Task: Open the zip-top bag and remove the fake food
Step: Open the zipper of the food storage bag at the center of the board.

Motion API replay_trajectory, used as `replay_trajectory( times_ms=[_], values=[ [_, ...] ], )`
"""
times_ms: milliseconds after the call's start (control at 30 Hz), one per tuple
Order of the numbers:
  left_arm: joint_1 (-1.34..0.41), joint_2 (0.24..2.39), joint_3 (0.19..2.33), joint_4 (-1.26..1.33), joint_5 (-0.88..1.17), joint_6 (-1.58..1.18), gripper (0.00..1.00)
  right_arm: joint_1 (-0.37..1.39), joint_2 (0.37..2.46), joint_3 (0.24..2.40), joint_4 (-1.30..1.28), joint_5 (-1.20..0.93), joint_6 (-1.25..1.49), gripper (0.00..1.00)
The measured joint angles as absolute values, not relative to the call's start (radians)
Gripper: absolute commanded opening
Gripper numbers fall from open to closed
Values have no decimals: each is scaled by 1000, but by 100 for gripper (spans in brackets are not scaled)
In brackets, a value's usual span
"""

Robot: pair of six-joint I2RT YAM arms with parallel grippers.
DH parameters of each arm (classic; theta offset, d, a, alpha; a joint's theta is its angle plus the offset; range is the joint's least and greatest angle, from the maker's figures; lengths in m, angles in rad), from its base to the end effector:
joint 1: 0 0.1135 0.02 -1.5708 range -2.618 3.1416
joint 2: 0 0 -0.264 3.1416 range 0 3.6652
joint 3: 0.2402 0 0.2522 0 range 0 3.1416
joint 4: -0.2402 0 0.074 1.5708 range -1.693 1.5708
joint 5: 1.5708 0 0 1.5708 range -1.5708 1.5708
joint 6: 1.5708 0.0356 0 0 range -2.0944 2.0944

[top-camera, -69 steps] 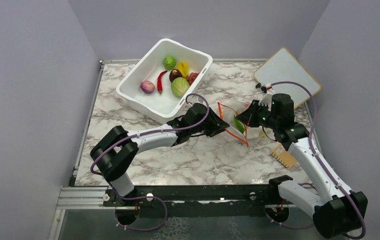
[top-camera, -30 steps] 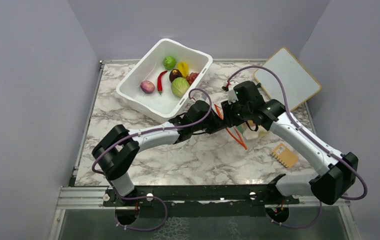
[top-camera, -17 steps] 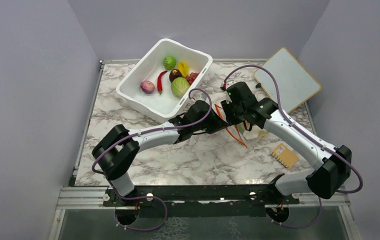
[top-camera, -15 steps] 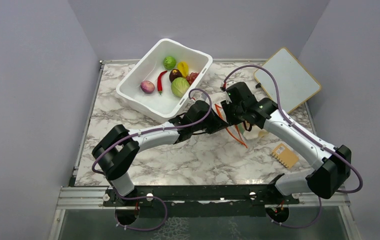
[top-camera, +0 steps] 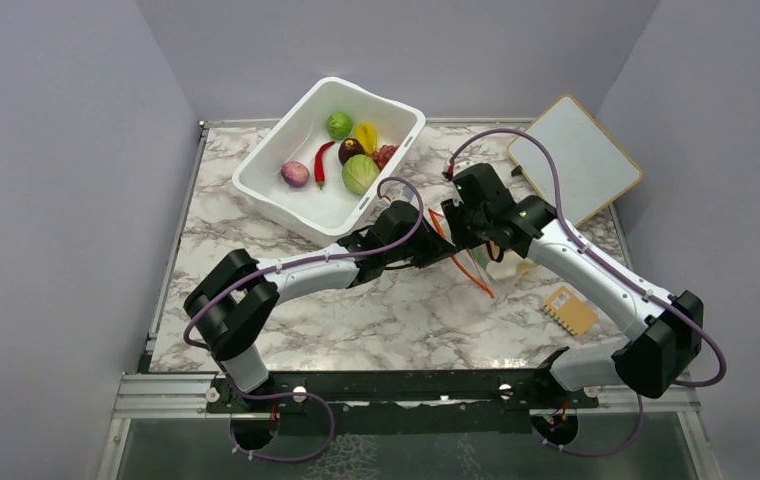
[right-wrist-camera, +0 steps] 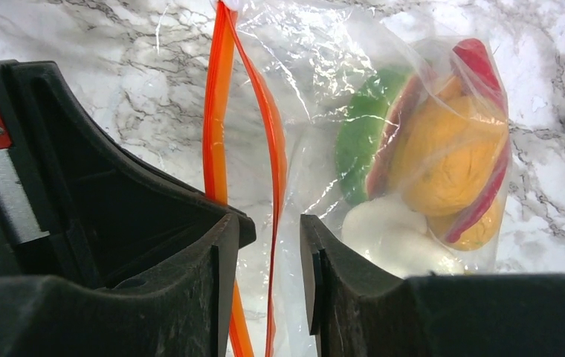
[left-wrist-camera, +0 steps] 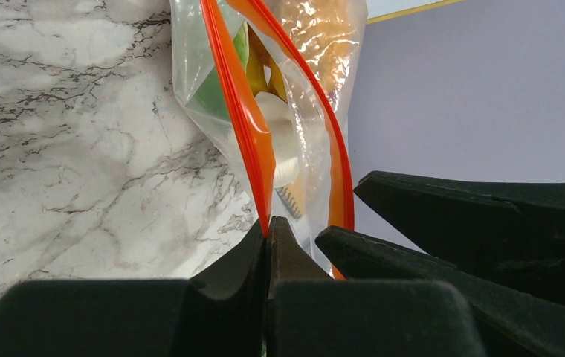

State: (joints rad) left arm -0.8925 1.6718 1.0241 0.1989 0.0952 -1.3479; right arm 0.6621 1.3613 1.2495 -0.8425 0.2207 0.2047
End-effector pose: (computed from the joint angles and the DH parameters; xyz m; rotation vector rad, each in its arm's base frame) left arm 0.2338 -0.2955 0.2287 -0.4659 2.3252 -1.3899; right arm 0.2241 0.1648 0.3153 -0.4793 2.4470 0.0826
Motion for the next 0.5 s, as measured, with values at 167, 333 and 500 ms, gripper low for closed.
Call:
replay_trajectory(
  times_ms=[167,333,500],
  values=[
    [-892,1670,1023,199,95,-1348,0,662,1365,1224,-838,223,215,16],
    [-892,1666,1022,194,96,-1346,0,662,1378,1222,-836,270,233,1],
    [-878,1632,1022,125,118,-1295,0,662,1381,1222,-827,362,232,1]
  ],
)
